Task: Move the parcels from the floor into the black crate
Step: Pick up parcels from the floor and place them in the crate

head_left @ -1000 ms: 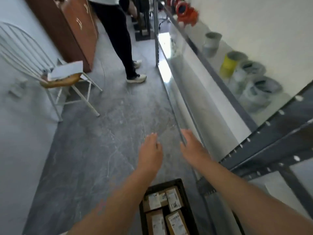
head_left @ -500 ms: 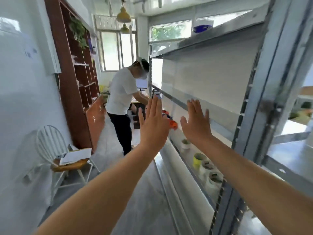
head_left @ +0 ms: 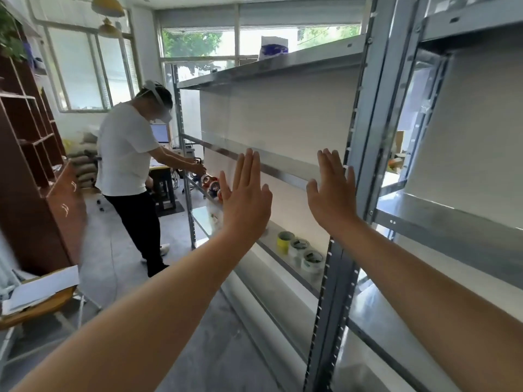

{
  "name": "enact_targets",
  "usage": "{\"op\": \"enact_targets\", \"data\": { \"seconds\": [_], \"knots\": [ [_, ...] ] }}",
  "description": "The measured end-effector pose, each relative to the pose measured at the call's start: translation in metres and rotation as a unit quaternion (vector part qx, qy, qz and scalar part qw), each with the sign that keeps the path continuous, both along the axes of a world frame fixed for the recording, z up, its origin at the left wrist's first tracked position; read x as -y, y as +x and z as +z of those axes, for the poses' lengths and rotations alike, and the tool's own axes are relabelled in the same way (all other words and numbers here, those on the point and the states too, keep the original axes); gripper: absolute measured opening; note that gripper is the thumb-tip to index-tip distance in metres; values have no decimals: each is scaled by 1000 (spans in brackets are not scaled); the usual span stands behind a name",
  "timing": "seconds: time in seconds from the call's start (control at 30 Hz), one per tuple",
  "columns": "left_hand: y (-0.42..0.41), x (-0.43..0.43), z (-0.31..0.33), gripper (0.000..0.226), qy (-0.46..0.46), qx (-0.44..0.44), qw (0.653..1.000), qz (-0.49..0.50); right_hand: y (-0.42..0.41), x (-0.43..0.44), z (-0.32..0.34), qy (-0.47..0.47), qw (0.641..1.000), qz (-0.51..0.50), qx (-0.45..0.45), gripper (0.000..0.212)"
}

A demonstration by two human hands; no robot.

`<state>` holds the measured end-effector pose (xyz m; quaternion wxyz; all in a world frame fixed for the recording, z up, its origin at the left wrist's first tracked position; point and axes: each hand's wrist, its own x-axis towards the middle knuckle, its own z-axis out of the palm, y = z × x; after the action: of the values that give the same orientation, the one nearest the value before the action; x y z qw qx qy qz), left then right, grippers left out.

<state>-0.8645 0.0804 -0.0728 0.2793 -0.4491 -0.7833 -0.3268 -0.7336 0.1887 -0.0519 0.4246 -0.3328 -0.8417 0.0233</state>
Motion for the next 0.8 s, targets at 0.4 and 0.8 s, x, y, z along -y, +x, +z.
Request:
{"op": "enact_targets", "data": {
  "seconds": [0.4, 0.8],
  "knots": [
    [157, -11, -49, 64, -86, -12, 983, -165, 188, 45, -31, -24, 979, -189, 72, 64],
    [443, 30, -50, 64, -73, -22, 933, -351, 476, 133, -49, -51, 932, -345, 100, 65]
  ]
}}
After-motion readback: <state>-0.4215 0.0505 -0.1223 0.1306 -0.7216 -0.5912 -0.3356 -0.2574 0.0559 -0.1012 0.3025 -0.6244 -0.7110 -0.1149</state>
